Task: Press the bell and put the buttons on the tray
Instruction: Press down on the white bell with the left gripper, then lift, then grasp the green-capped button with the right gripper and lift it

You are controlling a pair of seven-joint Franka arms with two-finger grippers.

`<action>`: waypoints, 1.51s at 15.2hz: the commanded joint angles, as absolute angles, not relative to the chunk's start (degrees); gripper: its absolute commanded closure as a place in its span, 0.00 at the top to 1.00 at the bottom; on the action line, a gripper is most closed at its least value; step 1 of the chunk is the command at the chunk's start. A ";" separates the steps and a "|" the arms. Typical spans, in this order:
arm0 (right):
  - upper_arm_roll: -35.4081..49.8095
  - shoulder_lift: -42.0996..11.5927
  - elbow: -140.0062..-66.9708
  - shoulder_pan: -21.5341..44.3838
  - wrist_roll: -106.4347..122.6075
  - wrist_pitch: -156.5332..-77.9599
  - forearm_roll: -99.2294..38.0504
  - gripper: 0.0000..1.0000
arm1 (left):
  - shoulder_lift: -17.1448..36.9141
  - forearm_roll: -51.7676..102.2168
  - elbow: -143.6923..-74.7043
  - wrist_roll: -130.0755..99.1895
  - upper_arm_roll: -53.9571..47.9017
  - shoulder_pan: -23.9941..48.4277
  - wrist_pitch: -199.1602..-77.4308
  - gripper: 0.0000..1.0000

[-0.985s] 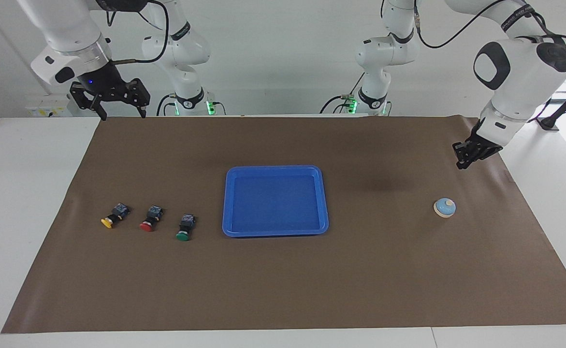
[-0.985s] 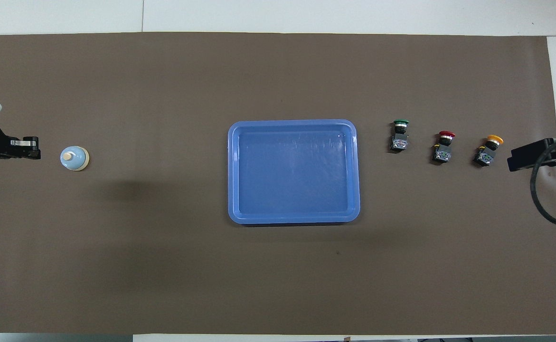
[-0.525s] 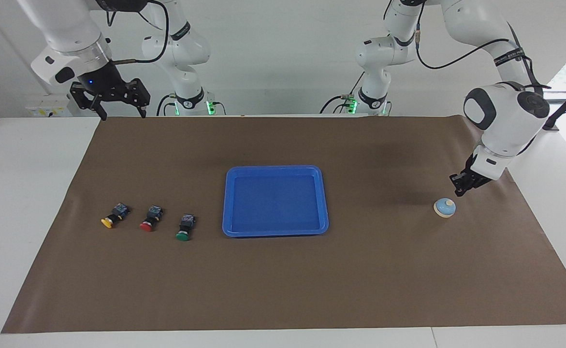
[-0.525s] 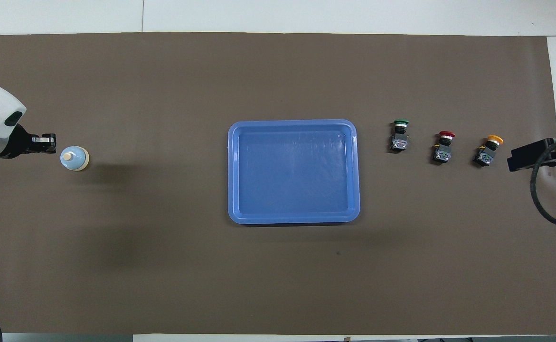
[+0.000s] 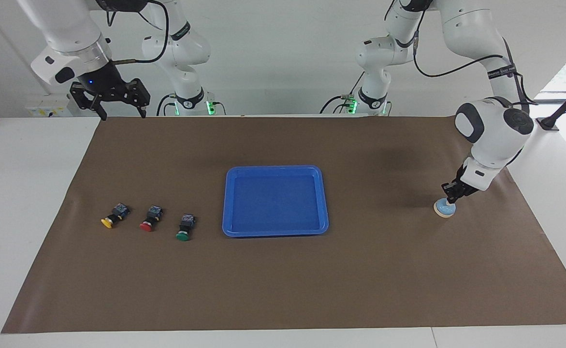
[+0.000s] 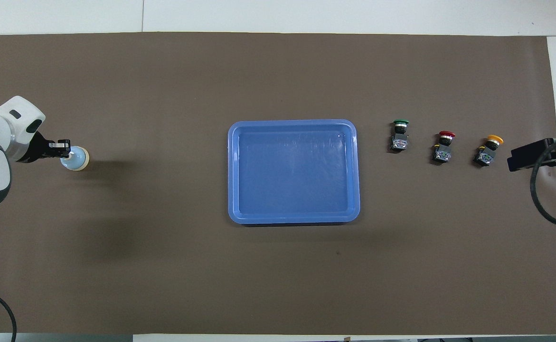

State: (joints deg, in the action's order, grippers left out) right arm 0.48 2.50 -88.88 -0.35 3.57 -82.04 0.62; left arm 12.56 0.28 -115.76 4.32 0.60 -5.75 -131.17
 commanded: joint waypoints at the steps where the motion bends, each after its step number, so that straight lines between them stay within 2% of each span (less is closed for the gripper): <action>1: 0.79 3.96 -90.44 -1.23 4.66 -81.74 -0.88 1.00 | 13.97 -0.26 -116.54 4.83 0.35 -6.94 -133.77 0.00; 3: 0.79 3.96 -90.35 -1.23 4.66 -81.74 -0.88 1.00 | 14.06 -0.26 -116.11 4.75 0.35 -6.94 -133.16 0.00; 6: 0.79 3.96 -90.44 -1.23 4.66 -81.74 -0.88 1.00 | 13.19 -0.26 -114.88 4.66 0.35 -6.16 -130.18 0.16; 8: 0.79 3.96 -90.44 -1.23 4.66 -81.74 -0.88 1.00 | 12.05 -0.26 -110.76 4.48 0.26 -5.80 -122.65 0.41; 9: 0.79 3.96 -90.44 -1.23 4.66 -81.74 -0.88 1.00 | 11.00 -0.26 -108.74 4.31 -0.08 -5.80 -118.52 0.62; 10: 0.79 3.96 -90.44 -1.23 4.66 -81.74 -0.88 1.00 | 9.42 -0.26 -106.89 4.31 -0.17 -5.45 -113.95 0.90; 11: 0.79 3.96 -90.44 -1.23 4.66 -81.74 -0.88 1.00 | 8.01 -0.26 -105.83 4.31 -0.18 -4.14 -110.60 1.00; 14: 0.79 3.96 -90.44 -1.23 4.66 -81.65 -0.88 1.00 | 1.25 -0.26 -105.91 1.95 -0.17 -1.59 -103.12 1.00; 17: 0.79 3.96 -90.44 -1.49 4.74 -81.65 -0.88 1.00 | -2.71 -0.26 -105.91 0.79 -0.18 -0.71 -96.00 1.00; 23: 0.61 3.96 -90.53 -2.29 4.83 -81.39 -0.88 1.00 | -1.33 0.52 -101.35 0.79 -0.18 -0.44 -91.94 1.00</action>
